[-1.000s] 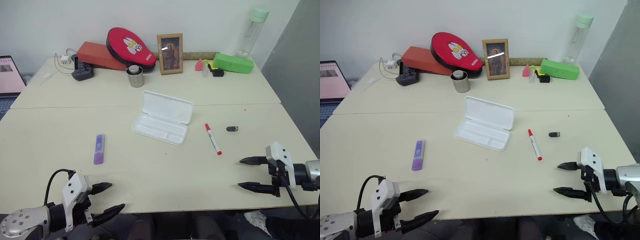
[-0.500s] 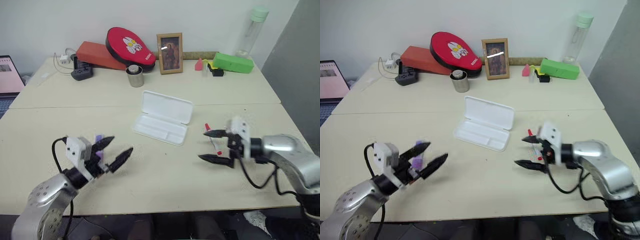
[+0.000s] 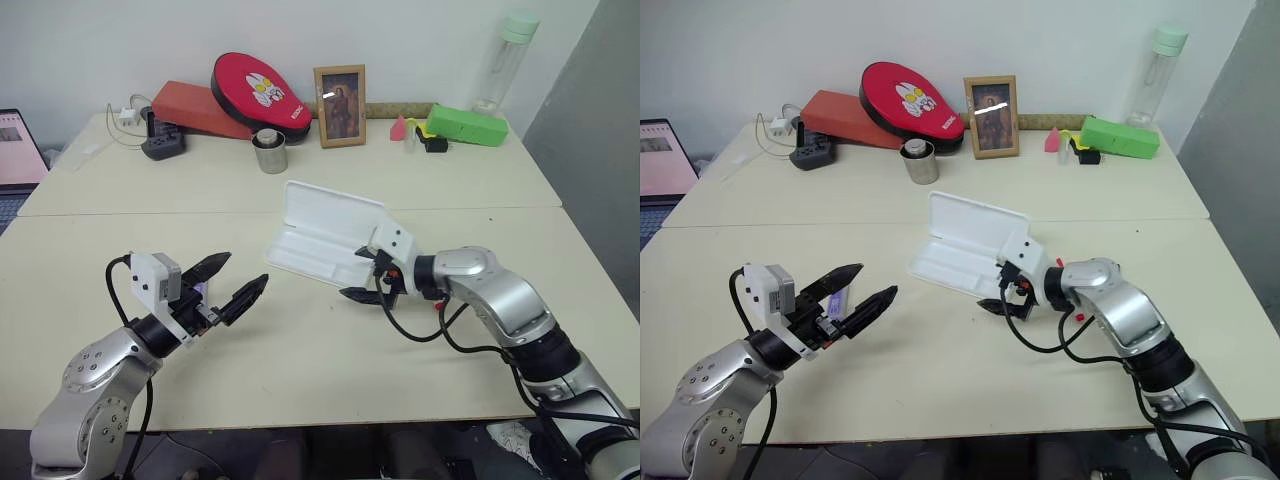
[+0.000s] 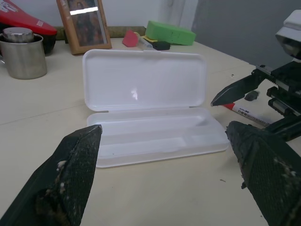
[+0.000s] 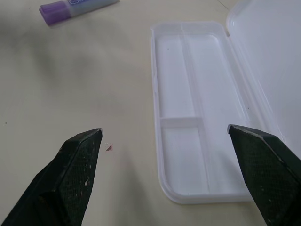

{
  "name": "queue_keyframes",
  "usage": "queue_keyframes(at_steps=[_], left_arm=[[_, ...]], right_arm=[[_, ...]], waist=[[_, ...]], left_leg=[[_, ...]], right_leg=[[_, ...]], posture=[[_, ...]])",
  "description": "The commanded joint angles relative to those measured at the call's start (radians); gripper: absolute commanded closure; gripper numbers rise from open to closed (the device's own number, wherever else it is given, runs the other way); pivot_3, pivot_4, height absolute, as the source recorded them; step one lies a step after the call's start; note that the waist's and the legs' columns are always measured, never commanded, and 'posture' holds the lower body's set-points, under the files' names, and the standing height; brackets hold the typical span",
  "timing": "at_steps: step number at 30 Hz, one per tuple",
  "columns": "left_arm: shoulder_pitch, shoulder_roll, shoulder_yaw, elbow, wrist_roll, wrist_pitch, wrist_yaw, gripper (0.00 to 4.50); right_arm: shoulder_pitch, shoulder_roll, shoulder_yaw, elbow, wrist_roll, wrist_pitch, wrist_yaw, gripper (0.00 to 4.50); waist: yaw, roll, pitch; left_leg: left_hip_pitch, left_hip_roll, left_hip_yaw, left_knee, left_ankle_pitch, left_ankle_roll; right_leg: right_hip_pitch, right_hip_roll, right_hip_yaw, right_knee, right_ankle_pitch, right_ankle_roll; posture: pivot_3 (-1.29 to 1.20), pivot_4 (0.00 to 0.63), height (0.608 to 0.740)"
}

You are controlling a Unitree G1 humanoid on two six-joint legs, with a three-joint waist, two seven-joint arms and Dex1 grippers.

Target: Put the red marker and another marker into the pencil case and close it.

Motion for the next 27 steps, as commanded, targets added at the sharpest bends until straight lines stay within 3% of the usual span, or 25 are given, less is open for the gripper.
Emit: queue_keyframes(at_steps=[1, 7, 17, 27], left_arm=[[-0.023, 0.018, 0.031, -0.074, -0.055, 0.013, 0.017, 0.0], [-0.034, 0.027, 0.03, -0.122, -0.12, 0.052, 0.036, 0.0], [-0.024, 0.107, -0.011, -0.139, -0.114, 0.076, -0.024, 0.0], [-0.018, 0.117, -0.017, -0.145, -0.11, 0.075, -0.025, 0.0]], right_arm=[[-0.044, 0.03, 0.034, 0.02, -0.039, 0.027, -0.016, 0.52], [-0.032, 0.042, 0.074, 0.045, -0.074, 0.049, -0.012, 2.26], [-0.045, 0.062, 0.116, 0.089, -0.13, 0.073, -0.011, 4.44], [-0.06, 0.056, 0.101, 0.085, -0.14, 0.039, 0.018, 4.48]], waist=[[0.0, 0.0, 0.0], [0.0, 0.0, 0.0], [-0.002, 0.0, 0.0], [-0.002, 0.0, 0.0]], left_leg=[[0.0, 0.0, 0.0, 0.0, 0.0, 0.0], [0.0, 0.0, 0.0, 0.0, 0.0, 0.0], [0.0, 0.0, 0.0, 0.0, 0.0, 0.0], [0.001, 0.0, 0.0, 0.0, 0.0, 0.0]], right_leg=[[0.0, 0.0, 0.0, 0.0, 0.0, 0.0], [0.0, 0.0, 0.0, 0.0, 0.0, 0.0], [0.0, 0.001, 0.0, 0.0, 0.0, 0.0], [0.0, 0.001, 0.0, 0.0, 0.0, 0.0]], posture=[[0.0, 0.15, 0.74], [0.0, 0.15, 0.74], [0.0, 0.15, 0.74], [0.0, 0.15, 0.74]])
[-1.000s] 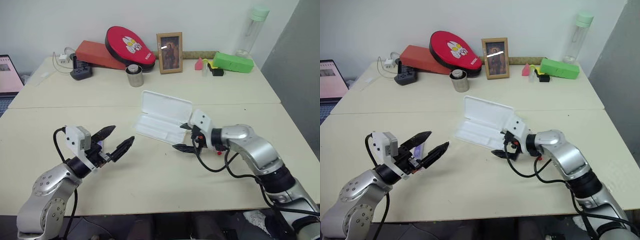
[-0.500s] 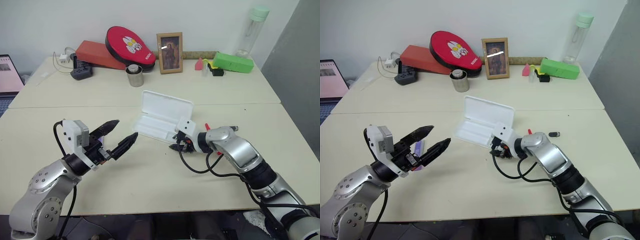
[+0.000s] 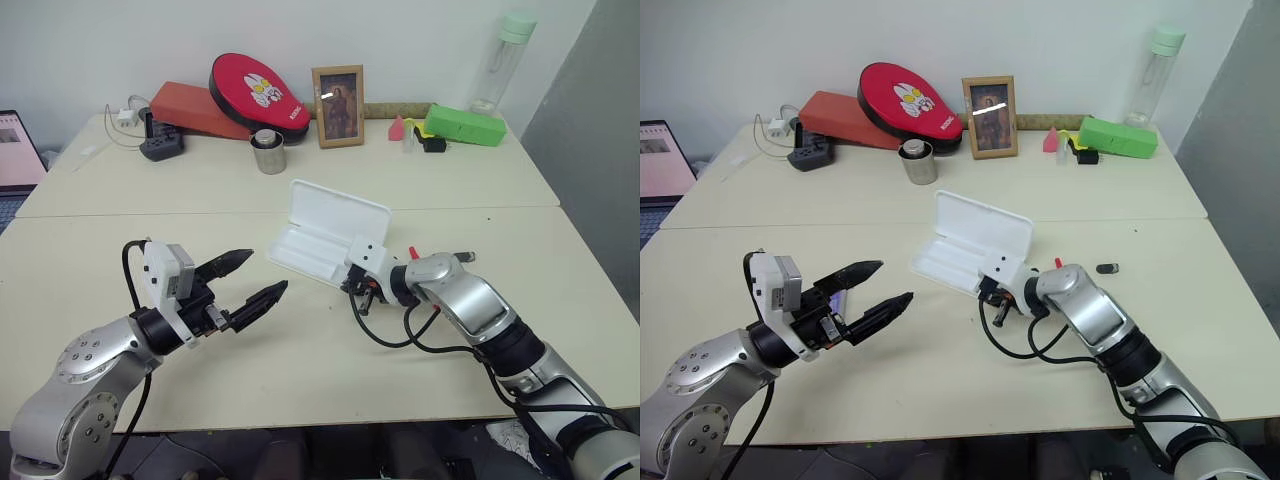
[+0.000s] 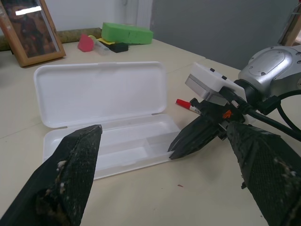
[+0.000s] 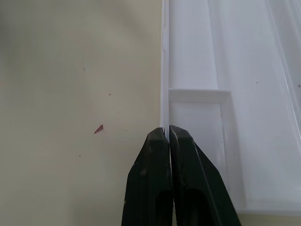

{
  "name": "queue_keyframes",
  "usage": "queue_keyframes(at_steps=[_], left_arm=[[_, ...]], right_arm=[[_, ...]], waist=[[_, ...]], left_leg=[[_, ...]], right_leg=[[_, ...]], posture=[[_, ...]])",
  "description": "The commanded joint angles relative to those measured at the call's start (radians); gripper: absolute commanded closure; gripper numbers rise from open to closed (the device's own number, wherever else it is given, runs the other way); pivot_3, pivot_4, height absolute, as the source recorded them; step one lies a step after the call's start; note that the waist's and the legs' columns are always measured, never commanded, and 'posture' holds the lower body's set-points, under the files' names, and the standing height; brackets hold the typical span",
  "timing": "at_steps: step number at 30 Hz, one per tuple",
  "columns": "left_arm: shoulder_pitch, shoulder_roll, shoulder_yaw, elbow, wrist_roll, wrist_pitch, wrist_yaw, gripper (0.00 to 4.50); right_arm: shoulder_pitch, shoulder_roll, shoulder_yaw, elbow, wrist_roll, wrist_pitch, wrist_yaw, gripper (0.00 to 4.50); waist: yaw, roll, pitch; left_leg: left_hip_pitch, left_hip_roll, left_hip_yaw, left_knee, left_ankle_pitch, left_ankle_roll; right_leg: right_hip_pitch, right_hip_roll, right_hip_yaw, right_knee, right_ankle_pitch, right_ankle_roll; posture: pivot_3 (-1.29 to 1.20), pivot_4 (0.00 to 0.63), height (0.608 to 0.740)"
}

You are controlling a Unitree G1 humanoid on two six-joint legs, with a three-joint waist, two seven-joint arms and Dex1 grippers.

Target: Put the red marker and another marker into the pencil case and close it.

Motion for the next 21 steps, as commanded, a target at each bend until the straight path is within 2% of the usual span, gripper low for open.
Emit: queue_keyframes(at_steps=[1, 5, 10, 13, 21], left_arm=[[0.011, 0.022, 0.012, -0.039, -0.005, -0.006, -0.012, 0.0], [0.064, 0.066, 0.056, -0.047, -0.021, 0.001, -0.055, 0.0], [0.114, 0.112, 0.093, -0.051, -0.042, 0.003, -0.106, 0.0], [0.15, 0.136, 0.124, -0.059, -0.051, 0.009, -0.133, 0.0], [0.173, 0.13, 0.143, -0.083, -0.068, 0.018, -0.119, 0.0]], right_arm=[[-0.013, -0.016, -0.015, -0.039, 0.006, -0.041, 0.04, 4.48], [0.019, -0.135, -0.028, -0.172, 0.069, -0.182, 0.228, 4.48], [0.013, -0.238, 0.0, -0.154, 0.056, -0.298, 0.372, 4.48], [0.006, -0.25, 0.019, -0.116, 0.027, -0.38, 0.417, 4.48], [0.019, -0.187, 0.039, -0.002, -0.034, -0.46, 0.405, 4.48]], waist=[[0.0, 0.0, 0.0], [0.001, 0.001, 0.001], [0.0, 0.001, 0.001], [-0.002, 0.001, 0.001], [0.001, 0.001, 0.001]], left_leg=[[0.0, 0.0, 0.0, 0.0, 0.0, 0.0], [-0.001, 0.0, 0.0, 0.0, 0.0, 0.0], [-0.001, 0.0, 0.0, 0.0, 0.0, 0.0], [-0.001, 0.001, 0.0, 0.0, 0.0, 0.0], [-0.001, 0.001, -0.001, 0.0, 0.0, 0.0]], right_leg=[[0.0, 0.0, 0.0, 0.0, 0.0, 0.0], [-0.001, 0.0, 0.0, 0.0, 0.0, 0.0], [0.0, 0.0, -0.001, -0.001, 0.0, 0.0], [-0.001, 0.0, 0.0, -0.001, 0.0, 0.0], [-0.001, -0.001, 0.0, -0.001, 0.0, 0.0]], posture=[[0.0, 0.15, 0.74], [0.0, 0.15, 0.74], [0.0, 0.15, 0.74], [0.0, 0.15, 0.74], [0.0, 0.15, 0.74]])
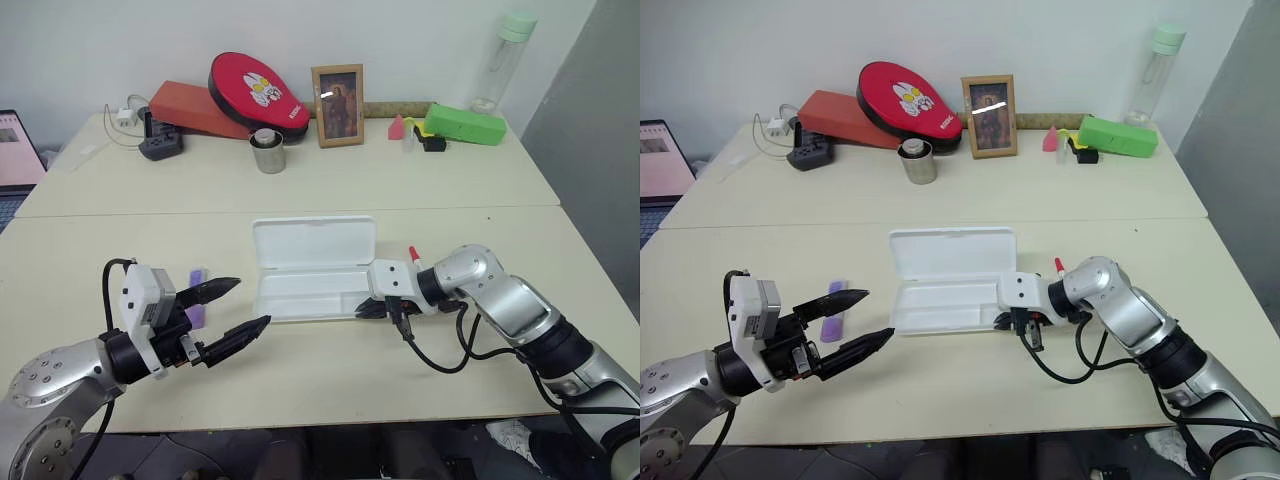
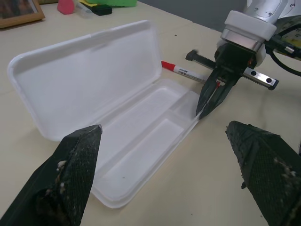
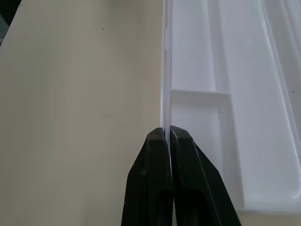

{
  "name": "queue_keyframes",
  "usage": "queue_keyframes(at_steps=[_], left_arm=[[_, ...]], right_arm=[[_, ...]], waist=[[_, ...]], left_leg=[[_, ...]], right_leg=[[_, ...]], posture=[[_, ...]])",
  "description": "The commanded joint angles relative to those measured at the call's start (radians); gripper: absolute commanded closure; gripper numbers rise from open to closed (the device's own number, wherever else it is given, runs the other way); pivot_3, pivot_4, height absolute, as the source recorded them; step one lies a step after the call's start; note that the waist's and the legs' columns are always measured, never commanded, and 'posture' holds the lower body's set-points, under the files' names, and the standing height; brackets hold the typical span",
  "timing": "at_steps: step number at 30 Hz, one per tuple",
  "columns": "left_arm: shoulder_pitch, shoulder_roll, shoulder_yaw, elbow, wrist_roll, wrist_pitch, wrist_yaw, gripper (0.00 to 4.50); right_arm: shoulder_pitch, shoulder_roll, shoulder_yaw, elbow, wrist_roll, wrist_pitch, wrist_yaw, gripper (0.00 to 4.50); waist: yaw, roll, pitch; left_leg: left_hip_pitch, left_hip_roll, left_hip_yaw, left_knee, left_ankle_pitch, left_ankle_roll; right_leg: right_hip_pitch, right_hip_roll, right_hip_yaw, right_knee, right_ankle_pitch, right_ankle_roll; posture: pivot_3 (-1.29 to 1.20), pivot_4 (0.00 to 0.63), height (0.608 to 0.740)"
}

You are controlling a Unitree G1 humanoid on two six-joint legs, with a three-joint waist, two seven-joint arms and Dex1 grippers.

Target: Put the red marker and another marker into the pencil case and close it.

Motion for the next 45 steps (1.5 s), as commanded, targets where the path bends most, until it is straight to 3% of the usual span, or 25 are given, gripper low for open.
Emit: queue_keyframes(at_steps=[1, 9, 12, 19, 23, 28, 35, 45], left_arm=[[-0.003, 0.007, 0.021, -0.047, -0.016, -0.002, 0.013, 0.0], [-0.007, 0.007, 0.018, -0.051, -0.015, 0.001, 0.028, 0.0], [-0.009, 0.007, 0.008, -0.047, -0.002, -0.001, 0.029, 0.0], [-0.038, 0.001, -0.013, -0.031, 0.005, -0.006, 0.028, 0.0], [-0.133, -0.015, -0.085, -0.045, -0.036, 0.008, 0.034, 0.0], [-0.236, -0.021, -0.196, -0.014, -0.004, 0.001, 0.011, 0.0], [-0.388, -0.025, -0.329, 0.073, 0.04, -0.011, -0.061, 0.0], [-0.506, -0.06, -0.393, 0.185, 0.096, -0.038, -0.128, 0.0]], right_arm=[[-0.007, 0.022, -0.002, 0.035, -0.027, -0.056, -0.001, 4.48], [-0.015, 0.049, -0.013, 0.086, -0.058, -0.064, -0.01, 4.48], [-0.018, 0.056, -0.03, 0.068, -0.042, -0.048, -0.007, 3.99], [-0.021, 0.065, -0.069, 0.023, 0.002, -0.005, 0.008, 2.27], [0.019, 0.068, -0.229, -0.139, 0.157, 0.205, -0.046, 1.24], [0.097, 0.063, -0.407, -0.269, 0.196, 0.446, -0.247, 0.13], [0.181, 0.159, -0.612, -0.321, 0.105, 0.797, -0.654, 0.06], [0.279, 0.169, -0.535, -0.376, 0.114, 0.861, -0.766, 0.06]], waist=[[0.0, 0.0, 0.0], [-0.001, 0.0, 0.0], [-0.001, 0.0, 0.0], [0.0, 0.0, 0.0], [0.003, 0.001, 0.0], [0.008, 0.0, 0.0], [0.002, 0.0, 0.0], [-0.004, 0.001, 0.0]], left_leg=[[0.0, 0.0, 0.0, 0.0, 0.0, 0.0], [0.0, 0.0, 0.0, 0.0, 0.0, 0.0], [0.001, 0.0, 0.0, 0.0, 0.0, 0.0], [0.0, 0.0, 0.0, 0.0, 0.0, 0.0], [-0.001, 0.0, -0.001, 0.0, 0.0, 0.0], [-0.002, -0.002, -0.003, 0.0, 0.0, 0.0], [-0.001, -0.001, -0.001, 0.0, 0.0, 0.0], [-0.001, -0.001, 0.003, -0.001, 0.0, 0.0]], right_leg=[[0.0, 0.0, 0.0, 0.0, 0.0, 0.0], [0.0, 0.0, 0.0, 0.0, 0.0, 0.0], [0.0, 0.0, 0.0, 0.0, 0.0, 0.0], [0.0, 0.0, 0.0, 0.0, 0.0, 0.0], [0.0, 0.0, 0.0, 0.0, 0.0, 0.0], [0.0, 0.0, 0.0, 0.0, 0.0, 0.0], [0.0, 0.001, 0.0, 0.001, 0.0, 0.0], [-0.001, 0.002, 0.0, 0.001, 0.0, 0.0]], posture=[[0.0, 0.15, 0.74], [0.0, 0.15, 0.74], [0.0, 0.15, 0.74], [0.0, 0.15, 0.74], [0.0, 0.15, 0.74], [0.0, 0.15, 0.74], [0.0, 0.15, 0.74], [0.0, 0.15, 0.74]])
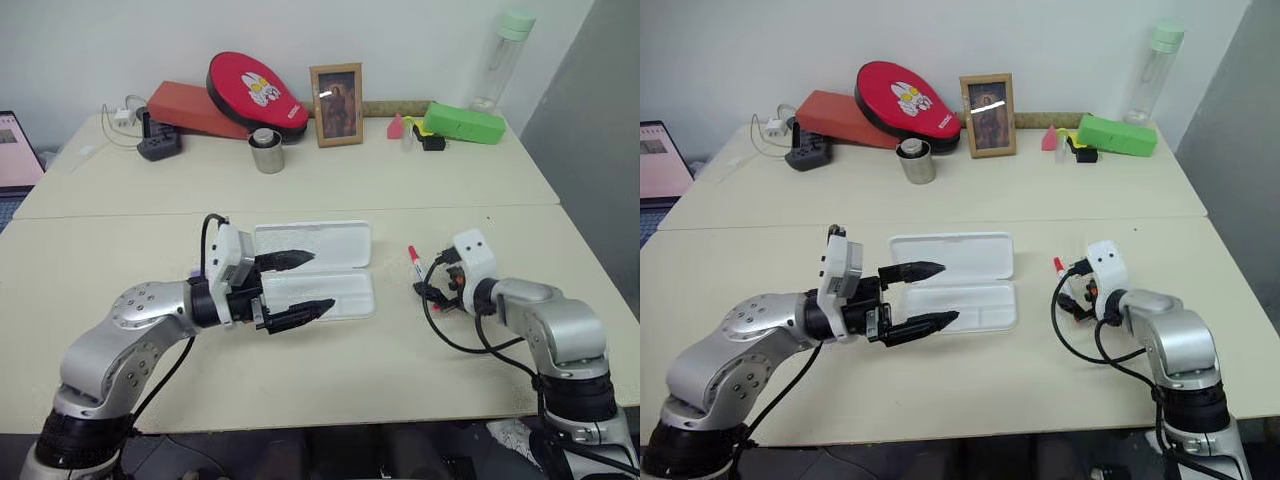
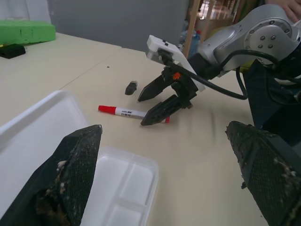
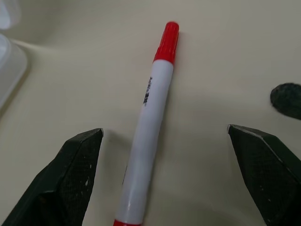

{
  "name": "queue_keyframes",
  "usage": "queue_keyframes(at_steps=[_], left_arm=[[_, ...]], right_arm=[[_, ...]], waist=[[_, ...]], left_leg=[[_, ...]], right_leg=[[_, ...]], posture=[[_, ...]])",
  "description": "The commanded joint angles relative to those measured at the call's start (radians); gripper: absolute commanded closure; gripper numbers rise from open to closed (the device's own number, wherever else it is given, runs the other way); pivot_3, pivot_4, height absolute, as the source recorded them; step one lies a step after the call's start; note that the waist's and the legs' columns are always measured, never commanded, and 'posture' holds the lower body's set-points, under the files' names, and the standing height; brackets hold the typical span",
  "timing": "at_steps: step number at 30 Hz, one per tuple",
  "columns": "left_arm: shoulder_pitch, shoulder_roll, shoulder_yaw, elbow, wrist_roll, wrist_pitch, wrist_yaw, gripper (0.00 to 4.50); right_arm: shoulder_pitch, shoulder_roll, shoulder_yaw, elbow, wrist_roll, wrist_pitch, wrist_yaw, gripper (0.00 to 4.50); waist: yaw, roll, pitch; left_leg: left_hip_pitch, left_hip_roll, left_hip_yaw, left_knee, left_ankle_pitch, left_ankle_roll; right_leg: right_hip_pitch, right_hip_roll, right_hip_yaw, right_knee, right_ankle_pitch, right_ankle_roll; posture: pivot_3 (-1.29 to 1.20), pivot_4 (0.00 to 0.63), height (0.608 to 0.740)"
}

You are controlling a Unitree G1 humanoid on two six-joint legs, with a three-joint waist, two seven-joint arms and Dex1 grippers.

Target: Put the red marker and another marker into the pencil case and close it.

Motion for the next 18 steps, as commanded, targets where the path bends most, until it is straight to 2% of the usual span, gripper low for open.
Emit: queue_keyframes(at_steps=[1, 5, 8, 18], left_arm=[[-0.031, -0.01, -0.001, 0.012, 0.014, -0.026, -0.019, 0.0], [-0.037, -0.02, -0.006, 0.019, 0.025, -0.03, -0.022, 0.0], [-0.032, -0.027, -0.004, 0.011, 0.031, -0.03, -0.019, 0.0], [-0.008, -0.042, 0.009, 0.005, 0.045, -0.038, -0.008, 0.0]], right_arm=[[-0.005, 0.014, 0.009, -0.046, 0.011, 0.003, -0.032, 0.06], [-0.003, 0.02, 0.044, -0.016, -0.006, -0.012, -0.071, 0.06], [-0.004, 0.008, 0.082, 0.013, -0.017, -0.033, -0.085, 0.56], [-0.021, -0.007, 0.076, 0.049, 0.0, -0.064, -0.076, 3.05]], waist=[[0.001, 0.0, 0.0], [0.002, 0.0, 0.0], [0.002, 0.0, 0.0], [0.004, 0.0, 0.0]], left_leg=[[0.0, 0.0, 0.0, 0.0, 0.0, 0.0], [0.0, 0.0, 0.0, 0.0, 0.0, 0.0], [0.0, 0.0, -0.001, 0.0, 0.0, 0.0], [0.001, 0.0, -0.001, 0.0, 0.0, 0.0]], right_leg=[[0.0, 0.0, 0.0, 0.0, 0.0, 0.0], [0.0, 0.0, 0.0, 0.0, 0.0, 0.0], [0.0, 0.0, 0.0, 0.0, 0.0, 0.0], [0.001, 0.0, 0.0, 0.0, 0.0, 0.0]], posture=[[0.0, 0.15, 0.74], [0.0, 0.15, 0.74], [0.0, 0.15, 0.74], [0.0, 0.15, 0.74]])
